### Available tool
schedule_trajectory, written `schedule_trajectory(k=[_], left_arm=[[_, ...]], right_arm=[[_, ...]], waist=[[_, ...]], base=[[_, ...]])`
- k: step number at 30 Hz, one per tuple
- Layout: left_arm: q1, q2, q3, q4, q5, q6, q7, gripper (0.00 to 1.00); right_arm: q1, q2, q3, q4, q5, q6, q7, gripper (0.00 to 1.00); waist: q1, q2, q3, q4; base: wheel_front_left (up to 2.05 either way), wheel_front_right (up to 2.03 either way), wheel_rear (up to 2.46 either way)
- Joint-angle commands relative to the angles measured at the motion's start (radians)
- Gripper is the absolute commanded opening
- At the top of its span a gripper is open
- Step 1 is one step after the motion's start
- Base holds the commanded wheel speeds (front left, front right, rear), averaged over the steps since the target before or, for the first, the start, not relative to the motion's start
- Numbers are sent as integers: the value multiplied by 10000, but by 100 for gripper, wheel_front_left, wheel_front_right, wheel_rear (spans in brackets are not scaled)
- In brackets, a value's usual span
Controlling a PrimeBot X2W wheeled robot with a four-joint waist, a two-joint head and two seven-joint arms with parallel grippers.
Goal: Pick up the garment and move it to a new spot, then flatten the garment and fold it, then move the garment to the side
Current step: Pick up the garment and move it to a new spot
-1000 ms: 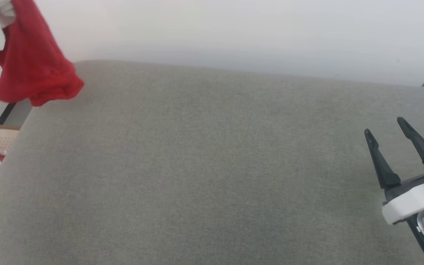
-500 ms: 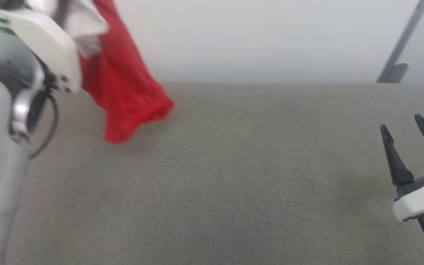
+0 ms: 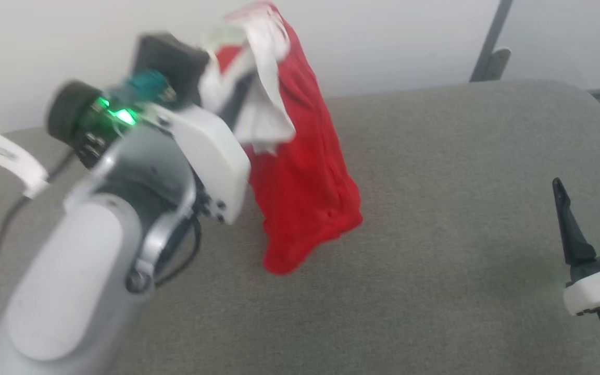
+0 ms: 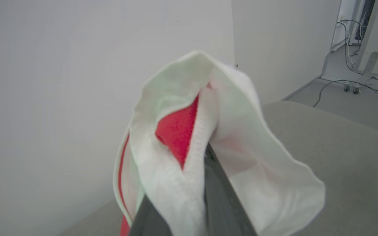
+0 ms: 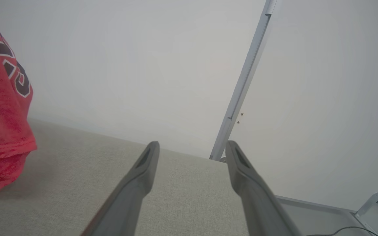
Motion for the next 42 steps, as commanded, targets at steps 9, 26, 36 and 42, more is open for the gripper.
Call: schedule_trajectory(k=[9, 26, 36, 42], left_arm=[[2250, -103, -610, 813, -537, 142, -148, 0], [3580, -345, -1303, 5360, -920, -600, -1052, 0], [3330, -1032, -1707, 7856, -1086, -1194, -1761, 79], [3020, -1026, -1527, 8026, -1353, -1602, -2142, 100]], right_arm=[[166, 357, 134, 497, 64, 1, -349, 100], [15, 339, 544, 1037, 197, 1, -558, 100], [-127, 241, 827, 1143, 193, 1, -576, 100], [11, 260, 837, 1223, 106, 1, -548, 100]], waist=[[0, 0, 341, -454], [0, 0, 374, -214], [0, 0, 191, -64], [0, 0, -272, 101]], base=[[0, 0, 0], [0, 0, 0], [0, 0, 0], [0, 0, 0]])
